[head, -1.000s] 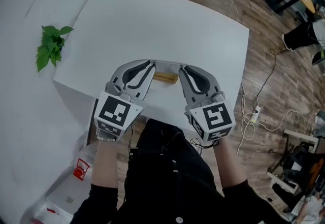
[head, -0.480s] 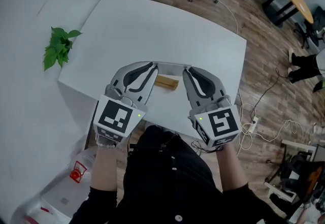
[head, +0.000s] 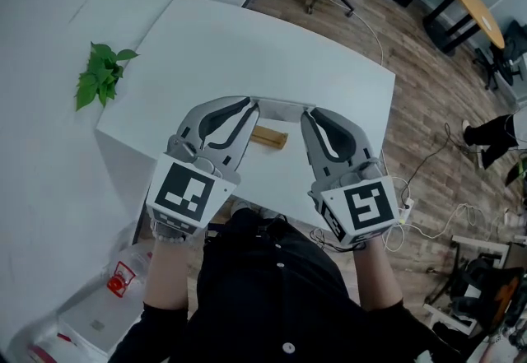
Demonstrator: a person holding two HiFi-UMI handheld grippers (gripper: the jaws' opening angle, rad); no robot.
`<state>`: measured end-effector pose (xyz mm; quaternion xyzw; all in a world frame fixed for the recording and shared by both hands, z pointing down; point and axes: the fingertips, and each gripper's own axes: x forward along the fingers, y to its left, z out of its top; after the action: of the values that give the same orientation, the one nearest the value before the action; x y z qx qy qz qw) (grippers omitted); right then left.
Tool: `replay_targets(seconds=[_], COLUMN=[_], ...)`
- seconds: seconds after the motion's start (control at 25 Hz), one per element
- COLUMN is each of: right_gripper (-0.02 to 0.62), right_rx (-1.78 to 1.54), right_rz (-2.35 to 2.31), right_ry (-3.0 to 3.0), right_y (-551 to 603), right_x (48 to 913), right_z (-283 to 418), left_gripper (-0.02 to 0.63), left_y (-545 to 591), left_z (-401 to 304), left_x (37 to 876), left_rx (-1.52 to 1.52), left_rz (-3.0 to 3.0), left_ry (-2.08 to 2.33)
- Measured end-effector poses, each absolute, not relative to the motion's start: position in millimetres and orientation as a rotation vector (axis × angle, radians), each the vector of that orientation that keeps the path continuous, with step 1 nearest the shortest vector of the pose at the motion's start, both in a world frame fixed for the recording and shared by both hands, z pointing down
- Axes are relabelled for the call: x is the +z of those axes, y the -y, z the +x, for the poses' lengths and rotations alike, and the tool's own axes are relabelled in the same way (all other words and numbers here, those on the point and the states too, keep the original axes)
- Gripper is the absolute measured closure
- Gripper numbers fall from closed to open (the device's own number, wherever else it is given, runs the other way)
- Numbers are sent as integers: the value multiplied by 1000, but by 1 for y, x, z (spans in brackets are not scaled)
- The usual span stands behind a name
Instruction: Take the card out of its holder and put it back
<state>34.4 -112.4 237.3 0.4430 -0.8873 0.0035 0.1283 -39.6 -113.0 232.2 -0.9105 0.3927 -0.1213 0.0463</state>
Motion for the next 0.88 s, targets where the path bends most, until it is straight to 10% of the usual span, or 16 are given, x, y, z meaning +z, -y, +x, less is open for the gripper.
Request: replay_targets(seconds=[0.88], right_gripper=[532], right_rx=[-22], right_rz=[1288], right_ry=[2583], right_y=[106], right_x=[229], right_z=[31], left_gripper=[561], left_y=[107], left_z=[-42], left_x=[221], left_rx=[-373], left_rz=[-2736], left_ry=[-1168])
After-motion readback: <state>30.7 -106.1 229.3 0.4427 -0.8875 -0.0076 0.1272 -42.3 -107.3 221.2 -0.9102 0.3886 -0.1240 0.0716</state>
